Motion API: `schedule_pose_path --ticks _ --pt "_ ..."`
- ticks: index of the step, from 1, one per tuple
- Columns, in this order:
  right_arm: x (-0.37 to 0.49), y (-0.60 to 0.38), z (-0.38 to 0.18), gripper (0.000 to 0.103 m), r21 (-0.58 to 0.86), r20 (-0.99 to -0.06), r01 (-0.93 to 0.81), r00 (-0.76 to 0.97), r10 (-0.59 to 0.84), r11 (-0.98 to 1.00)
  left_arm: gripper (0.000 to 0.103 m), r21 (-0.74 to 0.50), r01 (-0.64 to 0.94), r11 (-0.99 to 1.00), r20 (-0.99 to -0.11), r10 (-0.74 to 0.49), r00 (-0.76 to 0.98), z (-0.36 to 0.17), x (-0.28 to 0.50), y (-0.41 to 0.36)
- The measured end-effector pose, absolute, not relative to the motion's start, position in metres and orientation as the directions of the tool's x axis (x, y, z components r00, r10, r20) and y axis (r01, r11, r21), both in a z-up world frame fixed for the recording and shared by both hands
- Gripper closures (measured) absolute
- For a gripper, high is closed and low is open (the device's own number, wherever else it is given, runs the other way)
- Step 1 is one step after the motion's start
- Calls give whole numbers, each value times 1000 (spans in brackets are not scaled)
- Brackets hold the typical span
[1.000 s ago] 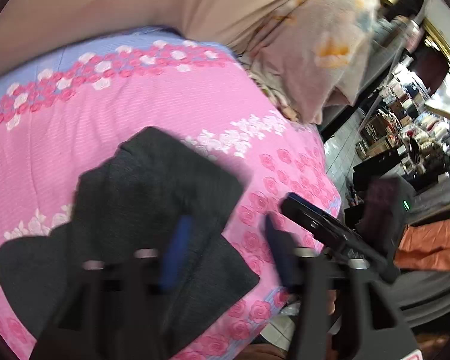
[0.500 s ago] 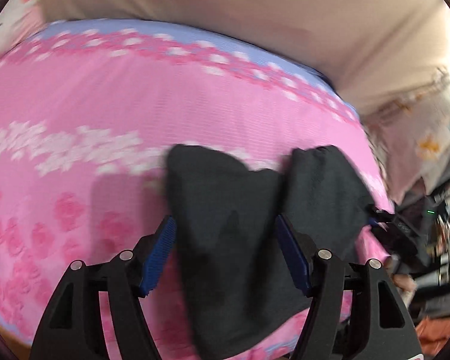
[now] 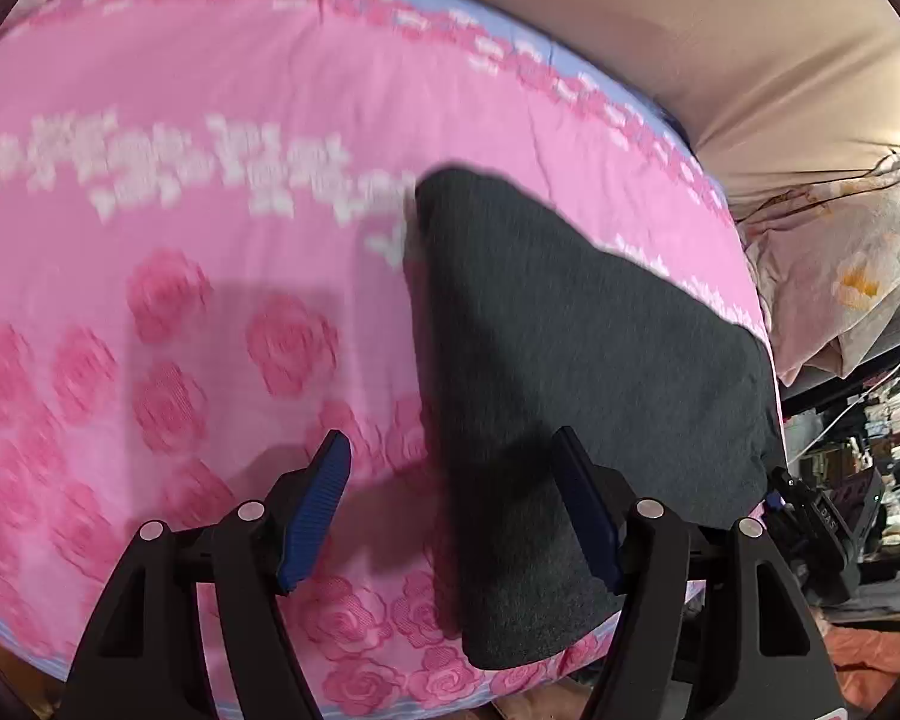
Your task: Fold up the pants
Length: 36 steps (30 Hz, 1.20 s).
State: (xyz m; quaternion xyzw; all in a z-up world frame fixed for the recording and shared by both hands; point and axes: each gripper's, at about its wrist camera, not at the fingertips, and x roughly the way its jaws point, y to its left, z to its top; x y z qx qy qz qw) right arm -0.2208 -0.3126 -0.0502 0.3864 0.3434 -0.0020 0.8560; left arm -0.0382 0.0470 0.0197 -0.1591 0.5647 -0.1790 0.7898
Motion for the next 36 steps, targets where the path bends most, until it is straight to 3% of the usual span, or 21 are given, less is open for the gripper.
schedule_pose_path --ticks 1,2,6,8,9,10,12,16,19,22,23,24,26,27,28,36 --pt "-222 -311 -48 53 655 -589 261 764 263 709 36 -464 97 880 -832 -471 292 16 -41 46" --pt "-223 -309 -47 41 650 -587 247 764 268 719 36 -481 94 872 -826 -487 283 14 -44 45" --pt "-225 -296 -56 39 650 -602 191 719 346 736 26 -565 77 821 -778 -562 281 7 -55 45" --pt "-224 -292 -59 38 664 -578 169 734 357 728 26 -582 89 808 -761 -580 290 7 -55 39" --pt "-221 -288 -59 38 675 -567 147 731 380 723 50 -608 113 786 -742 -613 273 6 -52 35" --pt "-216 -283 -60 38 682 -557 134 733 391 719 80 -609 116 785 -749 -617 243 1 -48 30" --pt "-209 -276 -57 38 665 -568 145 735 370 732 87 -591 124 797 -761 -602 242 4 -41 30" --pt "-207 -268 -57 37 725 -523 113 733 435 680 88 -589 134 797 -749 -600 281 23 -40 47" --pt "-212 -266 -60 42 711 -521 105 743 420 696 86 -597 58 800 -771 -593 233 -2 -33 57" --pt "-210 -265 -60 42 707 -518 108 751 408 699 75 -623 57 780 -744 -613 266 -2 -42 59" --pt "-207 -265 -60 46 710 -514 108 755 407 696 67 -629 65 775 -736 -620 272 -1 -45 56" --pt "-202 -264 -61 57 711 -517 122 758 397 693 50 -641 71 764 -724 -633 275 0 -47 52" --pt "-195 -264 -65 75 717 -519 129 755 401 685 45 -660 87 746 -701 -654 284 1 -48 44" --pt "-195 -263 -64 78 714 -515 127 762 393 688 60 -638 98 764 -716 -635 291 2 -47 39" --pt "-195 -263 -61 78 704 -514 123 767 383 699 87 -607 93 789 -740 -604 296 3 -47 36" --pt "-205 -241 10 81 623 -425 10 844 328 782 90 -557 261 788 -657 -611 442 91 -53 35"
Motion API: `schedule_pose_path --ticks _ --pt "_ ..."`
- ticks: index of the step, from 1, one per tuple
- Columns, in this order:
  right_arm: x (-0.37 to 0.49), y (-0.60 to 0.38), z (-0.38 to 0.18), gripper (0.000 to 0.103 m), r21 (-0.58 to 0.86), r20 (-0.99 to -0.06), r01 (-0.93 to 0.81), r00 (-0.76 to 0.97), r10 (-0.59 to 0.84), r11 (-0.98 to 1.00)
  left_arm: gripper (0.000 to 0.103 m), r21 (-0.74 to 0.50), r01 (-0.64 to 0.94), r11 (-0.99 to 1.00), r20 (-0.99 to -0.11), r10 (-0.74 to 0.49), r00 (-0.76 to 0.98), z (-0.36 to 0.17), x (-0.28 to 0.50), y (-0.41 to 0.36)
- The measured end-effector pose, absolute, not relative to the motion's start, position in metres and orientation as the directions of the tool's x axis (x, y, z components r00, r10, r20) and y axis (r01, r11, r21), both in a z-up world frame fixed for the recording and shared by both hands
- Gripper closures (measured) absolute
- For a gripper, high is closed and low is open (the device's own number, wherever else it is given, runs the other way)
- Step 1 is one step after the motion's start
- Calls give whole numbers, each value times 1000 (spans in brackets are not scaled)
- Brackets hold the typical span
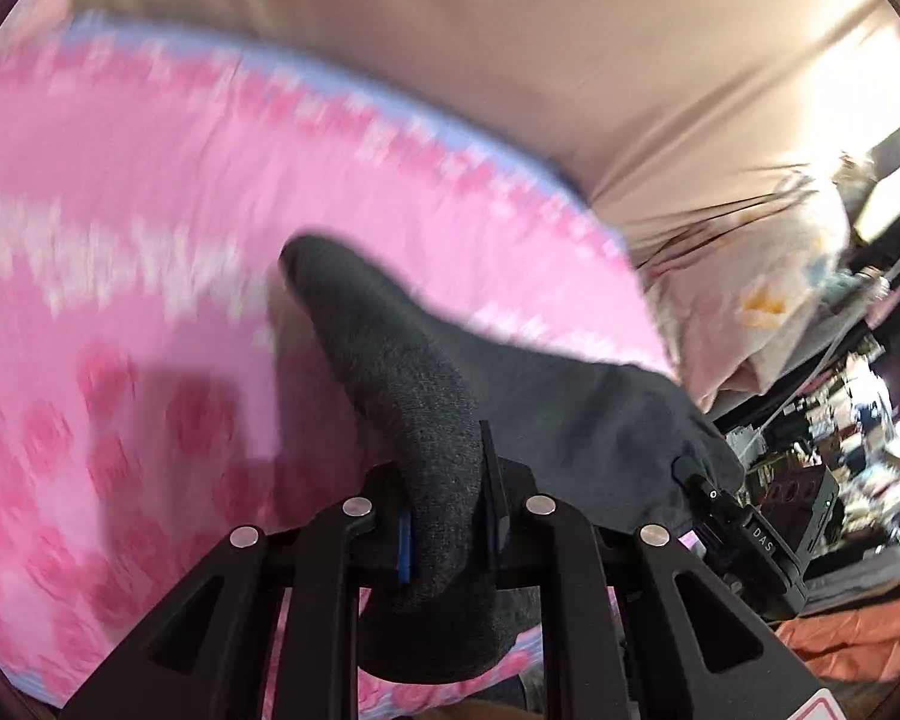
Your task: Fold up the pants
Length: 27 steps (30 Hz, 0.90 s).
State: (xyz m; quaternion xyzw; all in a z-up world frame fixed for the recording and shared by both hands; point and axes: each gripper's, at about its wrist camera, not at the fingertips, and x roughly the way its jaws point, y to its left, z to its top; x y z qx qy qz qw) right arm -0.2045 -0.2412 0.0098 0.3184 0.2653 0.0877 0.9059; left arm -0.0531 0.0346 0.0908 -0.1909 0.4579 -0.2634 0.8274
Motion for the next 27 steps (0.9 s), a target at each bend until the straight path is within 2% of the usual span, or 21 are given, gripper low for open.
schedule_pose_path --ticks 6,12,14,15,16,17,18,19,20,21,22,24,26,27 --pt "-201 -229 83 81 552 -271 -127 907 321 824 90 -513 368 776 -543 -625 561 169 -54 48" --pt "-160 -223 147 81 482 -106 -238 940 326 843 90 -398 451 799 -423 -596 683 247 -39 49" --pt "-136 -227 154 80 483 -79 -248 943 324 840 89 -355 451 818 -395 -569 721 262 -20 48" --pt "-115 -230 151 75 481 -92 -243 942 324 842 86 -339 441 831 -398 -551 733 262 -7 46" --pt "-93 -235 143 69 485 -123 -220 941 315 846 78 -312 419 853 -415 -519 747 256 14 44" --pt "-72 -241 128 45 498 -172 -178 939 298 849 64 -296 407 864 -438 -501 746 244 34 42" --pt "-45 -252 100 25 511 -272 -74 931 243 856 13 -283 384 879 -470 -476 743 226 55 42" --pt "-32 -262 75 26 518 -355 27 916 186 855 9 -266 287 920 -528 -388 756 186 84 50" --pt "-24 -272 49 36 519 -432 110 889 149 848 11 -251 223 942 -576 -330 748 163 96 56" --pt "-26 -285 19 45 527 -495 176 859 132 831 23 -237 144 961 -652 -267 710 129 110 67" --pt "-33 -292 2 46 541 -513 199 848 133 817 34 -277 90 957 -716 -268 645 94 117 82" --pt "-52 -304 -20 56 544 -544 237 830 123 805 34 -404 41 914 -742 -354 569 56 115 104" --pt "-57 -306 -19 60 515 -550 248 830 95 820 34 -408 10 913 -741 -337 580 46 106 108" --pt "-53 -303 -13 69 503 -544 226 833 103 834 34 -389 18 921 -739 -324 590 49 105 104"
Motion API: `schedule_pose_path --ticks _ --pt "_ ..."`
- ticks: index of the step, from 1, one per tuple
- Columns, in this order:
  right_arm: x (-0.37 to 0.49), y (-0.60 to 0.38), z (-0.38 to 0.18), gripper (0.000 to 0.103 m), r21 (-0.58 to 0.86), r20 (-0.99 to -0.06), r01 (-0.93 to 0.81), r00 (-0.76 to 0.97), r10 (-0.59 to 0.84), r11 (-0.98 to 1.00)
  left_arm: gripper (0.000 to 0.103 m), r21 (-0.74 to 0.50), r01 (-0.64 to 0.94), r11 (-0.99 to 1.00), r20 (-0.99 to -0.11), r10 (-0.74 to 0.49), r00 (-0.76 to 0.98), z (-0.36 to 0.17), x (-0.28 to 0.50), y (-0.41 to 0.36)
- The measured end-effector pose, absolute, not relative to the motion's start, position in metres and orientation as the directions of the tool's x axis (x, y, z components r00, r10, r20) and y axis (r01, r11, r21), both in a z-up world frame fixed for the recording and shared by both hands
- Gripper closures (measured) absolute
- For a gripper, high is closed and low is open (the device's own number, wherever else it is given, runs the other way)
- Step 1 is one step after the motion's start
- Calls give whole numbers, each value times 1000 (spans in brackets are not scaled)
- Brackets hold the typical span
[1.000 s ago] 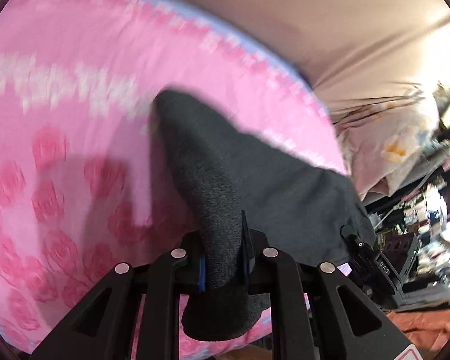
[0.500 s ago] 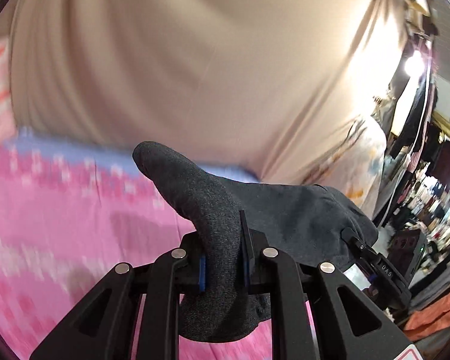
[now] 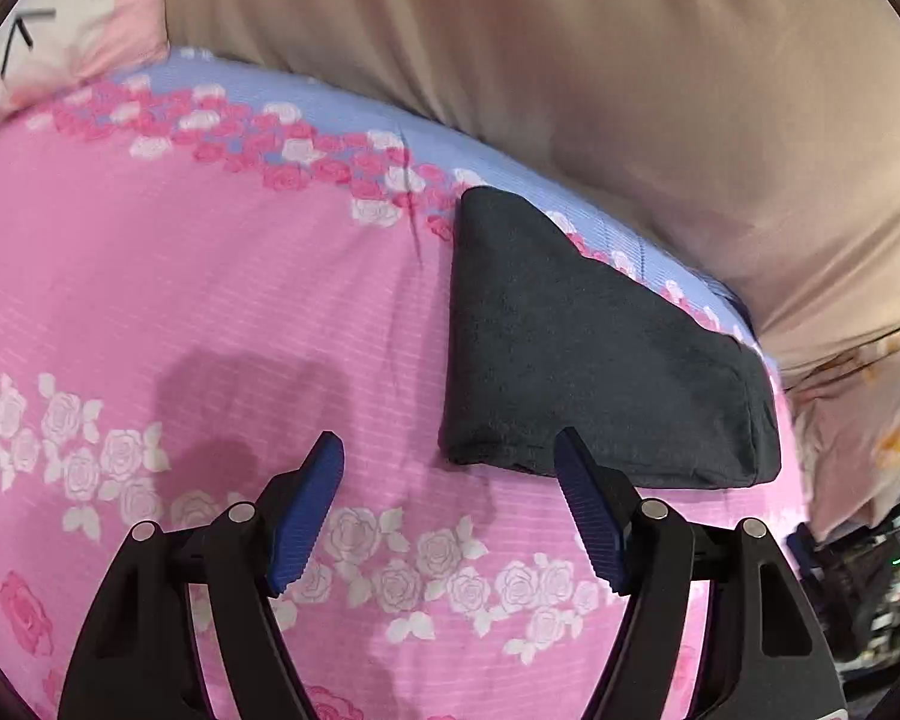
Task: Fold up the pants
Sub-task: 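Lay the folded pants flat and open both grippers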
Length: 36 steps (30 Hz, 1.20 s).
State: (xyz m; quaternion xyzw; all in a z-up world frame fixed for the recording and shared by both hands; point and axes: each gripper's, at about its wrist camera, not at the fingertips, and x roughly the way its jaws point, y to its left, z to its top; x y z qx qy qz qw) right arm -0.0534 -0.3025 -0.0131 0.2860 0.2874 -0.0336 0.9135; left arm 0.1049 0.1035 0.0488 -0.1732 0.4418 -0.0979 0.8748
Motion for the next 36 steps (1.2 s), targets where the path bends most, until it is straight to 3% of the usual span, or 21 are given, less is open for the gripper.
schedule_pose_path --ticks 3,5,8,11,14,15,17,23,25,26,28,30,32,36 --pt "-31 -288 6 89 486 -510 139 847 151 863 34 -321 105 941 -711 -313 630 68 105 66" --pt "-10 -275 12 97 481 -499 77 843 200 873 34 -297 161 941 -702 -330 631 75 114 43" --pt "35 -254 -1 97 455 -553 37 795 250 890 34 -282 177 943 -729 -331 599 61 135 23" --pt "66 -260 -36 103 386 -650 118 739 179 915 37 -220 115 969 -781 -246 574 31 152 19" --pt "52 -268 -27 103 428 -614 136 769 177 893 37 -130 129 983 -768 -182 614 30 143 13" --pt "42 -263 -19 98 383 -599 142 790 129 913 37 -106 129 986 -761 -163 627 31 139 10" --pt "25 -250 -10 98 298 -580 153 813 51 942 37 -79 132 988 -753 -146 641 30 133 6" --pt "-9 -212 -19 96 195 -580 153 814 -12 969 35 -50 120 992 -735 -118 667 29 115 1" --pt "-11 -206 -26 93 203 -595 141 804 8 969 28 -51 115 992 -732 -116 672 29 105 2" --pt "-15 -204 -30 86 209 -602 142 798 14 968 27 -54 115 992 -733 -117 670 27 102 2" --pt "-20 -202 -34 70 232 -604 134 796 35 963 26 -51 118 992 -735 -117 668 25 93 0" --pt "-28 -199 -34 40 245 -596 137 802 38 960 20 -45 125 991 -722 -119 681 25 84 -2" --pt "-31 -196 -35 24 247 -602 144 798 35 958 14 -31 133 991 -691 -118 714 28 73 -6" --pt "-33 -193 -35 12 226 -603 166 797 4 960 11 30 151 988 -660 -94 746 28 59 -17"
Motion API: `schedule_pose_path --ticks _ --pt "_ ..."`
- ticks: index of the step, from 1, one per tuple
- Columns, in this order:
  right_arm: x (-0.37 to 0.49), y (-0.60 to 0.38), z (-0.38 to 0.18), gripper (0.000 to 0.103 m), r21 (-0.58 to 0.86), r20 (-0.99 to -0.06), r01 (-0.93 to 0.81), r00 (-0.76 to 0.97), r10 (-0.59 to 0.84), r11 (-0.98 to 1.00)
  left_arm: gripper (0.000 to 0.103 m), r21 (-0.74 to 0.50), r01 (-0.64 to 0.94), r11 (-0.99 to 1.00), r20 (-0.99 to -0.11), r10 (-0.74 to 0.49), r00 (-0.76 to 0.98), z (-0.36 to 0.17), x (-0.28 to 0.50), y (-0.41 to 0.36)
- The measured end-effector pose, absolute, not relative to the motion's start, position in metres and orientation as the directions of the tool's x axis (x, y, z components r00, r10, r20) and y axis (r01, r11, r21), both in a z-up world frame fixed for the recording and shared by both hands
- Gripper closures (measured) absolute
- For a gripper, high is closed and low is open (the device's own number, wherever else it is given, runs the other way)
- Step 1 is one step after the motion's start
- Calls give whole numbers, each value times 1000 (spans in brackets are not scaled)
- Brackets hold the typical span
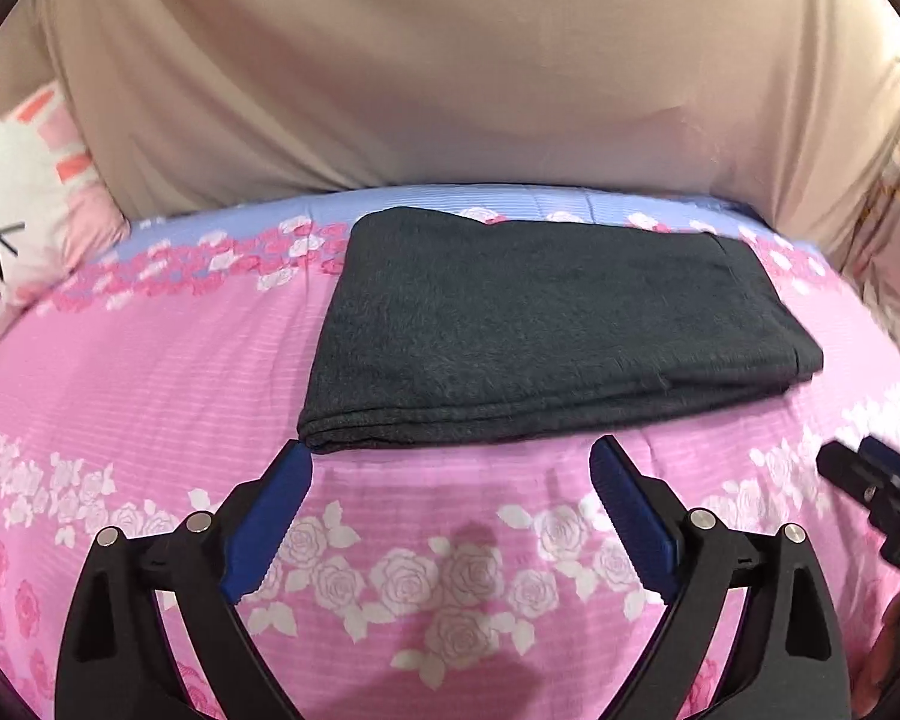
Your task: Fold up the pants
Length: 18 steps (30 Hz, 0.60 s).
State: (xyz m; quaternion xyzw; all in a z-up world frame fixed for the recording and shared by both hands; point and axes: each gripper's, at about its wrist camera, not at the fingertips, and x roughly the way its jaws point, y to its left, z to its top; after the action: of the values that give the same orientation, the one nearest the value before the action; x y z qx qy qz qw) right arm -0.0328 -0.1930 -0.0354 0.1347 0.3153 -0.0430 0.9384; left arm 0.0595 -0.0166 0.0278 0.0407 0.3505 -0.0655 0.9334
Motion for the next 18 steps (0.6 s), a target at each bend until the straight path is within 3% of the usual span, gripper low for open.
schedule_pose_path --ticks 5,18 --pt "-33 -189 -35 10 207 -607 165 795 -6 964 11 103 174 979 -667 -62 743 26 59 -27" --pt "-34 -174 -33 6 138 -610 137 792 -25 981 11 38 134 990 -678 -73 732 27 62 -14"
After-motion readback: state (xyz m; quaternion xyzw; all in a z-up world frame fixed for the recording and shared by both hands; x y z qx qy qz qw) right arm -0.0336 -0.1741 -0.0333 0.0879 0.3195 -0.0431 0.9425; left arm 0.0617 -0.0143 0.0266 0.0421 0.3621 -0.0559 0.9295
